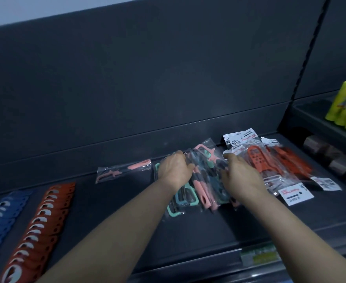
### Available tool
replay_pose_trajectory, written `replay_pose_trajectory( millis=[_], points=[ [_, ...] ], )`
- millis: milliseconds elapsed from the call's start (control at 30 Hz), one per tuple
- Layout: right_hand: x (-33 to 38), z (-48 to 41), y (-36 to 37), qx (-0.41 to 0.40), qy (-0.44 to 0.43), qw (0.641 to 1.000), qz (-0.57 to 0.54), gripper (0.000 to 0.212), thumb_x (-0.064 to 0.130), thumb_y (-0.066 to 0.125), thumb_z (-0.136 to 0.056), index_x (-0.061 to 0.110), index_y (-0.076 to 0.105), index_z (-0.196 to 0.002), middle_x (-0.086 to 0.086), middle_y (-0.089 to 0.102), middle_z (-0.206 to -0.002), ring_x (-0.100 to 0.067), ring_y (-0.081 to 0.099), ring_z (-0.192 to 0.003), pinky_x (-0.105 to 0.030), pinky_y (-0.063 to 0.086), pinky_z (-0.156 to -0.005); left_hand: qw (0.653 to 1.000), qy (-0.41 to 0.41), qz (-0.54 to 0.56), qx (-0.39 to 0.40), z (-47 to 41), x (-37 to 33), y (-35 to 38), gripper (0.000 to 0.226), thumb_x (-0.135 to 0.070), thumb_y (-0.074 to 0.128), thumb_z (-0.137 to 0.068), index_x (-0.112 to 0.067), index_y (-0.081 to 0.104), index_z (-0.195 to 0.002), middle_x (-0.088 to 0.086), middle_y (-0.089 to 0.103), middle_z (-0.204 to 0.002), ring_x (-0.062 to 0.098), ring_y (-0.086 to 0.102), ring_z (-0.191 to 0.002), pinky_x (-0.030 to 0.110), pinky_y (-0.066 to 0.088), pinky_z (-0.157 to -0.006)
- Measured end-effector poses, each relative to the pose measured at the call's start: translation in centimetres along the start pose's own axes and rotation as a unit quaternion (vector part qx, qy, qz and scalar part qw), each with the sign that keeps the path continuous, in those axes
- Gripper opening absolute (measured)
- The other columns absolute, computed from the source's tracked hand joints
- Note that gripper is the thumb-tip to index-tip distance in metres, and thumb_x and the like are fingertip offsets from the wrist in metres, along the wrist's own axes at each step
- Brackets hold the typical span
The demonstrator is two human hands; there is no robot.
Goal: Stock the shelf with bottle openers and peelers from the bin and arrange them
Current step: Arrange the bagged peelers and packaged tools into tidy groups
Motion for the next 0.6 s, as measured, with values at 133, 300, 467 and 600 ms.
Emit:
replay_pose_trajectory(
  millis=[133,300,467,600],
  points=[
    [-0.4,0.0,0.5,0.018,0.001,1.000,-0.001,0.045,0.018,0.047,-0.091,0.014,0.038,-0.135,-0.012,0.052,-0.127,-0.032,0.056,-0.112,-0.039,0.046,-0.086,0.997,-0.034,-0.064,0.000,-0.1,-1.5,0.7,0.052,-0.056,0.057,-0.086,-0.010,0.051,-0.112,0.005,0.064,-0.100,0.026,0.063,-0.094,0.029,0.042,-0.066],
    [-0.8,0.0,0.4,0.020,0.007,1.000,-0.010,0.047,0.017,0.046,-0.092,0.015,0.036,-0.137,-0.011,0.051,-0.130,-0.031,0.055,-0.114,-0.038,0.046,-0.086,0.997,-0.056,-0.049,0.031,-0.8,-2.5,0.6,0.040,-0.049,0.059,-0.085,-0.013,0.053,-0.103,0.000,0.057,-0.088,0.022,0.056,-0.079,0.028,0.041,-0.065],
    [-0.7,-0.2,0.2,0.025,0.008,0.999,-0.041,0.050,0.018,0.046,-0.093,0.013,0.032,-0.141,-0.012,0.049,-0.133,-0.031,0.053,-0.117,-0.039,0.044,-0.091,0.983,-0.116,0.137,0.036,-0.7,-1.7,0.3,0.017,-0.030,0.061,-0.075,-0.015,0.061,-0.082,0.001,0.061,-0.075,0.020,0.057,-0.066,0.028,0.043,-0.059],
    [0.5,-0.4,0.3,0.046,-0.006,0.995,-0.089,0.049,0.027,0.049,-0.095,0.012,0.035,-0.139,-0.014,0.050,-0.134,-0.032,0.053,-0.118,-0.038,0.043,-0.095,0.923,-0.154,0.353,0.009,-0.5,-0.1,0.2,0.018,-0.027,0.059,-0.066,-0.017,0.063,-0.081,0.002,0.064,-0.069,0.024,0.057,-0.062,0.029,0.042,-0.058]
  ],
)
Point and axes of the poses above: each hand's wrist, its own z-axis away from the middle knuckle, its own y-axis out of the palm, x = y × z, the point moved 2 cm from there along -z, towards the middle knuckle
